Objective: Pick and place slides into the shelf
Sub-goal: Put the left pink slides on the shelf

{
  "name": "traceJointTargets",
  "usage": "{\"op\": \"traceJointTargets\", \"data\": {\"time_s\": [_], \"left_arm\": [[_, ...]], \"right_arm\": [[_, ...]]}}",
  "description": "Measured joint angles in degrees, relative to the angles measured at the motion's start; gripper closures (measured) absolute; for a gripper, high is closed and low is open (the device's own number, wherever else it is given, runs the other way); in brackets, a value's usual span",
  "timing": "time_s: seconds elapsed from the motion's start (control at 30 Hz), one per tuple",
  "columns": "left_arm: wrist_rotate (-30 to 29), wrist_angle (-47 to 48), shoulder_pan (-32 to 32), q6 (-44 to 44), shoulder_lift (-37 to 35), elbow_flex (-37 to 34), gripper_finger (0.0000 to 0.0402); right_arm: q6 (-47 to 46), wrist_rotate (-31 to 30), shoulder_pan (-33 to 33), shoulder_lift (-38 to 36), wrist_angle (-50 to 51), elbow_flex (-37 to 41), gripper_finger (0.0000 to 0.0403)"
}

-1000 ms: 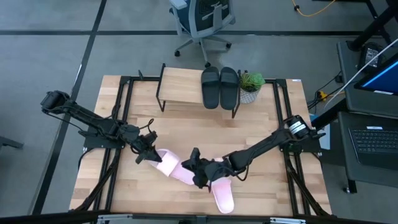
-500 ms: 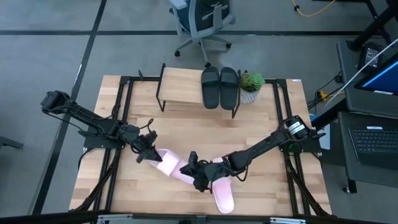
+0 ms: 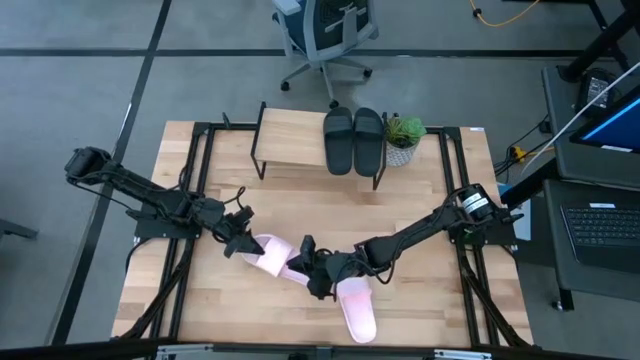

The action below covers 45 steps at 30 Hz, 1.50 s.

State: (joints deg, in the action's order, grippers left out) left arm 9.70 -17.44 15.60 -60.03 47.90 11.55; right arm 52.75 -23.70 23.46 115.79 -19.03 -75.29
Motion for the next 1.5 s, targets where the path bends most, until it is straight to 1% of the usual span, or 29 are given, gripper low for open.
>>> {"op": "traceJointTargets", "data": {"time_s": [0.13,0.33,0.47,0.57,0.8,0.93,1.1,1.5], "left_arm": [[1.47,-1.37,-1.59,-0.02,0.0,0.04,0.0401],[3.41,-1.52,-3.44,-0.02,0.0,0.04,0.0401],[3.78,-1.55,-4.14,-0.6,0.0,0.04,0.0401],[3.91,-1.55,-4.47,-1.45,0.0,0.04,0.0401],[3.94,-2.14,-4.47,-2.62,0.0,0.04,0.0401],[4.3,-2.79,-4.49,-2.64,0.0,0.04,0.0401],[4.39,-3.32,-4.47,-2.62,0.0,0.04,0.0401],[4.43,-4.56,-4.47,-2.8,0.0,0.04,0.0401]], "right_arm": [[-1.48,0.02,0.0,0.0,0.52,0.0,0.0317],[-0.11,-0.17,0.0,0.0,-0.37,0.02,0.0264],[0.2,-0.15,-0.39,0.0,0.42,0.02,0.025],[0.24,-0.2,-1.31,0.0,0.83,0.02,0.0255],[0.24,-0.13,-3.46,0.0,1.27,0.07,0.0286],[0.25,0.15,-4.07,0.0,2.04,0.11,0.0296],[0.27,1.14,-4.07,0.0,1.84,0.13,0.0294],[0.29,0.87,-4.13,-0.02,2.73,0.11,0.029]]}}
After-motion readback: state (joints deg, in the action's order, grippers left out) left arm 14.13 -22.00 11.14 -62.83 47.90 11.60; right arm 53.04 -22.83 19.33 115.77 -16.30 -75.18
